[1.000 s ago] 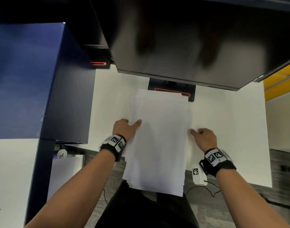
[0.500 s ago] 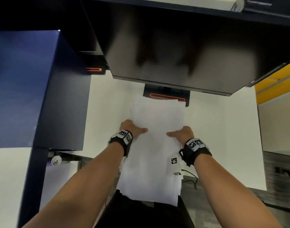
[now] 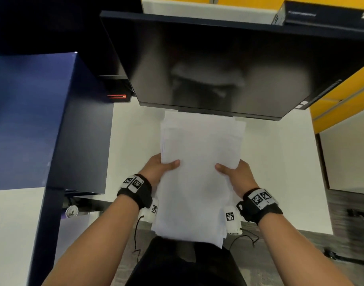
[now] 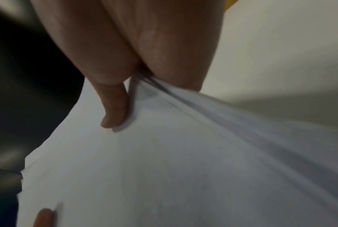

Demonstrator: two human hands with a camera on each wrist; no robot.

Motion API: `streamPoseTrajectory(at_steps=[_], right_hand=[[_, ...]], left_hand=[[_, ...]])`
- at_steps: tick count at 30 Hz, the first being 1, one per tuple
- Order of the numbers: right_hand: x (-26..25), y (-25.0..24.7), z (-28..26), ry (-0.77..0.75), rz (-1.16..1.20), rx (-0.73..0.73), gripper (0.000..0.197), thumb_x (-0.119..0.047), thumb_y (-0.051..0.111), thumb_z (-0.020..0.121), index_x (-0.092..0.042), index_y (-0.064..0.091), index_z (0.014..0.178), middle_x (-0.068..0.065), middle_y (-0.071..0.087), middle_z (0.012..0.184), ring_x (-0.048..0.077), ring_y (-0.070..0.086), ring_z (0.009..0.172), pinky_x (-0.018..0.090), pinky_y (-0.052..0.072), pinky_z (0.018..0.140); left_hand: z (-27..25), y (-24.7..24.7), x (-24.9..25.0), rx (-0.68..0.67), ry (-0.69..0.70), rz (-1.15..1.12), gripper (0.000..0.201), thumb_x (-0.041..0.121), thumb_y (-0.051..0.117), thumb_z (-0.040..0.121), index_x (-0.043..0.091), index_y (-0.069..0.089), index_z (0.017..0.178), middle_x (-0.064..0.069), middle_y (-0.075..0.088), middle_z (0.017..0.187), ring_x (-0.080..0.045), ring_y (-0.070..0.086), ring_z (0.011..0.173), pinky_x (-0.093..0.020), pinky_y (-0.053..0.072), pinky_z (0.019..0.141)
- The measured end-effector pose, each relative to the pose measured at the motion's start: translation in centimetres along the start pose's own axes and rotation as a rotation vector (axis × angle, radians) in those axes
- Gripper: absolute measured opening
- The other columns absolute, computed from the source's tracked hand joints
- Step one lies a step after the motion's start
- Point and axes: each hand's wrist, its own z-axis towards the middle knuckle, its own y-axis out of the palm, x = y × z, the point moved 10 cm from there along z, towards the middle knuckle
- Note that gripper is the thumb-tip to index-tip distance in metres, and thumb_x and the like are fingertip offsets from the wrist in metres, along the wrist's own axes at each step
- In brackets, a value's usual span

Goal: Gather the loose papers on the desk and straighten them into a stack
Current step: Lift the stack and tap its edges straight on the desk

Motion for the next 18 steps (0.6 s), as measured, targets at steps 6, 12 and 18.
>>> streamPoseTrajectory(at_steps=[6, 12, 18], right_hand=[[-13.8, -1.8, -5.4, -0.388, 0.011, 0.067, 0.027, -0.009, 0.082, 0.076, -0.024, 0.074, 0.096, -0.011, 0.079, 0.093, 0.007, 0.075, 0.088, 0.022, 0.058, 0.077], [-21.7, -2.6, -9.3, -0.667, 0.069, 0.147, 0.028, 0.003, 0.077, 0.077, -0.022, 0.071, 0.089, -0.024, 0.075, 0.079, -0.004, 0.072, 0.079, 0.011, 0.053, 0.072], [-22.8, -3.4, -10.5, -0.789, 0.053, 0.171, 0.027, 0.000, 0.077, 0.078, -0.023, 0.071, 0.090, -0.029, 0.074, 0.083, -0.008, 0.070, 0.083, 0.010, 0.051, 0.074]], left_hand=[[-6.4, 1.1, 14.2, 0.082, 0.496, 0.102, 0.018, 0.003, 0.079, 0.080, 0.016, 0.077, 0.092, 0.004, 0.080, 0.086, -0.014, 0.077, 0.078, -0.029, 0.061, 0.071], [-11.6, 2.9, 21.6, 0.144, 0.882, 0.134, 0.029, -0.003, 0.078, 0.080, 0.021, 0.078, 0.096, 0.018, 0.078, 0.090, -0.006, 0.074, 0.088, -0.028, 0.058, 0.082], [-13.4, 3.8, 22.6, 0.199, 1.014, 0.203, 0.035, -0.004, 0.077, 0.081, 0.026, 0.072, 0.097, 0.033, 0.073, 0.087, 0.010, 0.069, 0.087, -0.014, 0.054, 0.081]])
